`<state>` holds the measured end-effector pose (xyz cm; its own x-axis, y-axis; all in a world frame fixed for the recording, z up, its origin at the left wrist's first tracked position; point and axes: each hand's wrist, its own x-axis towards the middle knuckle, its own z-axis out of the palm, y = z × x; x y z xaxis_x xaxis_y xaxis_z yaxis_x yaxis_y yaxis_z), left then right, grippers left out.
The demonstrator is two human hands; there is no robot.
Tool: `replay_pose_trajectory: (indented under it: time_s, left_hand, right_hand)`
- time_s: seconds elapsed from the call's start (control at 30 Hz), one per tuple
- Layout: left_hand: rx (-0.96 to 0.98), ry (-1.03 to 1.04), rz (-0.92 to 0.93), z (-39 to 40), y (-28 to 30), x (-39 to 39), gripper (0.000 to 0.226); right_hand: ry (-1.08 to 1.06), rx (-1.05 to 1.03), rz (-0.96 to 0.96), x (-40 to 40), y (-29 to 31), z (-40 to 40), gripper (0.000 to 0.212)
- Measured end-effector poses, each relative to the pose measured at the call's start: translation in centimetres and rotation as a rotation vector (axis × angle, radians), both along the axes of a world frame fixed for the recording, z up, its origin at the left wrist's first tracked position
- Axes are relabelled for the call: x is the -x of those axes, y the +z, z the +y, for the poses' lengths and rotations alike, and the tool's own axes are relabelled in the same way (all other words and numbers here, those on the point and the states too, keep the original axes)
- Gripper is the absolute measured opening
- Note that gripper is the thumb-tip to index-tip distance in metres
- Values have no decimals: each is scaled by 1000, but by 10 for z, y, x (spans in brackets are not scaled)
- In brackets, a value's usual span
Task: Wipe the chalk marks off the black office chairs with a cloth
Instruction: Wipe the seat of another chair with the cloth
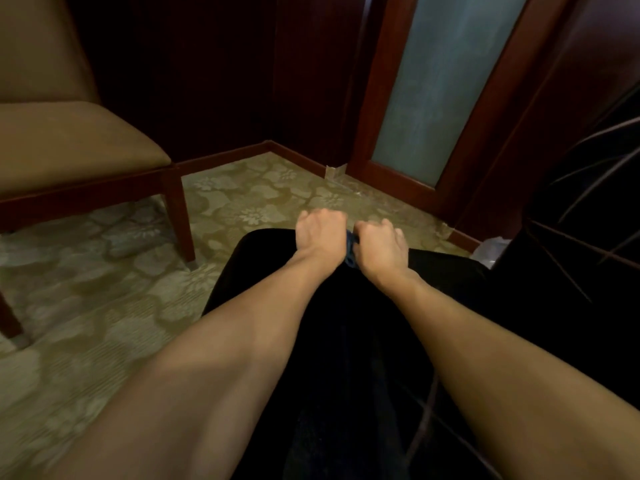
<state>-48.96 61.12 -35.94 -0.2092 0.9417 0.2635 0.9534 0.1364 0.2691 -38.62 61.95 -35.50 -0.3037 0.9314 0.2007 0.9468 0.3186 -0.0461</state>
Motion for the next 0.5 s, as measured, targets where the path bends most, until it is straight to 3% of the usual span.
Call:
replay_pose_trajectory:
  time_s: [0.1, 0.23, 0.5]
  left_hand:
    - [9, -60, 54, -10, 4, -16, 22]
    - [74, -132, -45, -39, 8, -39, 21]
    - [166, -157, -51, -121, 19, -46, 22]
  right_hand:
    - [-22, -20, -121, -22, 5, -6, 19]
    - [-29, -18, -179, -52, 5, -30, 24]
    - [226, -88, -229, -64, -1, -103, 31]
